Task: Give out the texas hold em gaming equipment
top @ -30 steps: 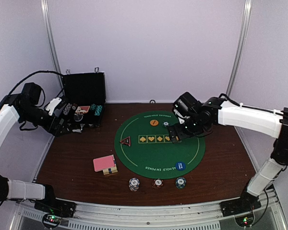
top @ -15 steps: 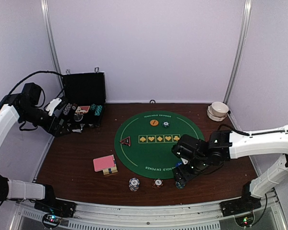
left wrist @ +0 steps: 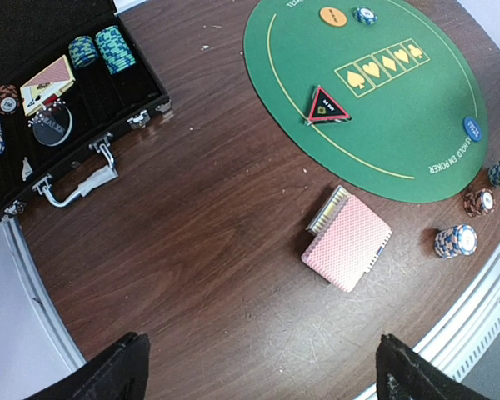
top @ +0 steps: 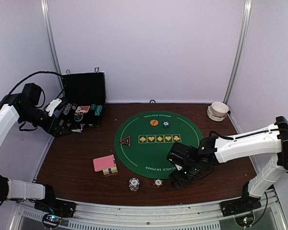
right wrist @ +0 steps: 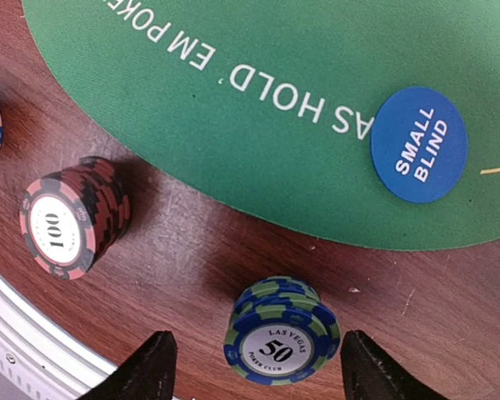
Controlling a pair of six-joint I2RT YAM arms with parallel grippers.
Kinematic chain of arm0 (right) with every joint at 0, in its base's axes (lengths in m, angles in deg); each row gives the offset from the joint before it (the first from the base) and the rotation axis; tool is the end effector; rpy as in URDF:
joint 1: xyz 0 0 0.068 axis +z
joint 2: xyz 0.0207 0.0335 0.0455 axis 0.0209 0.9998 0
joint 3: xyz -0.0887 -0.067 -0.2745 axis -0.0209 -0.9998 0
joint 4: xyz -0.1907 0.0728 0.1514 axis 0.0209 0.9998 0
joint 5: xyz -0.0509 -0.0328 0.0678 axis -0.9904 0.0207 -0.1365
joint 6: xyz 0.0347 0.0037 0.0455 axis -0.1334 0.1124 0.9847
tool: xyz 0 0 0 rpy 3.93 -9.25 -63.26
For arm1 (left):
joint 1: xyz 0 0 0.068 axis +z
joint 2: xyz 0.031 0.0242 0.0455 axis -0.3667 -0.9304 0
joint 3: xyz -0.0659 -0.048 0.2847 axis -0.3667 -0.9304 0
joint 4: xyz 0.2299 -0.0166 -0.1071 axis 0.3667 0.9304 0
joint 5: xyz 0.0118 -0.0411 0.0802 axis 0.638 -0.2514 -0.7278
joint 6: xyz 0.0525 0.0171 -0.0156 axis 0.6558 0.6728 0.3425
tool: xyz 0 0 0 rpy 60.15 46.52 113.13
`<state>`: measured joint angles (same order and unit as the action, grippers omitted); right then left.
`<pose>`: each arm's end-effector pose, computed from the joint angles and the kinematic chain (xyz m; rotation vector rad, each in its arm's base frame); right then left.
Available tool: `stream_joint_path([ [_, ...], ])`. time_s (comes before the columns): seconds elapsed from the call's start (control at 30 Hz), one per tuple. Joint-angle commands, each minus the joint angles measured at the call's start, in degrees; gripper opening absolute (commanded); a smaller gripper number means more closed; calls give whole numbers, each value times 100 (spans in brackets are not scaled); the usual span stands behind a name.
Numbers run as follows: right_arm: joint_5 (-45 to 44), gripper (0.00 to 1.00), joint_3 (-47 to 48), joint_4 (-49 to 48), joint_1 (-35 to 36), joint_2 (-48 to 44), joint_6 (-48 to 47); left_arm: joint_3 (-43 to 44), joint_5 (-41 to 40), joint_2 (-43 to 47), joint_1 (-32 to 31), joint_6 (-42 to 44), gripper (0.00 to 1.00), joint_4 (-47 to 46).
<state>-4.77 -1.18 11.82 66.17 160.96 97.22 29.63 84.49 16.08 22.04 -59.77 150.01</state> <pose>0.1132 0.2449 0.2050 -0.7555 2.8953 0.3063 0.1832 -0.0151 0.3606 0.5464 2.4872 -0.4320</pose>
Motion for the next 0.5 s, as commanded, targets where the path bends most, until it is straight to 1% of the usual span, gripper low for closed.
stream_joint_path([
  [0.0,-9,69,-79,-128,31,93,-22,133,69,11,-27,87,98,34],
  [0.17,-24,66,-145,-144,29,114,-18,142,81,-2,-27,88,97,32],
  [0.47,-94,58,-96,-42,30,116,-70,151,89,-4,-27,88,98,35],
])
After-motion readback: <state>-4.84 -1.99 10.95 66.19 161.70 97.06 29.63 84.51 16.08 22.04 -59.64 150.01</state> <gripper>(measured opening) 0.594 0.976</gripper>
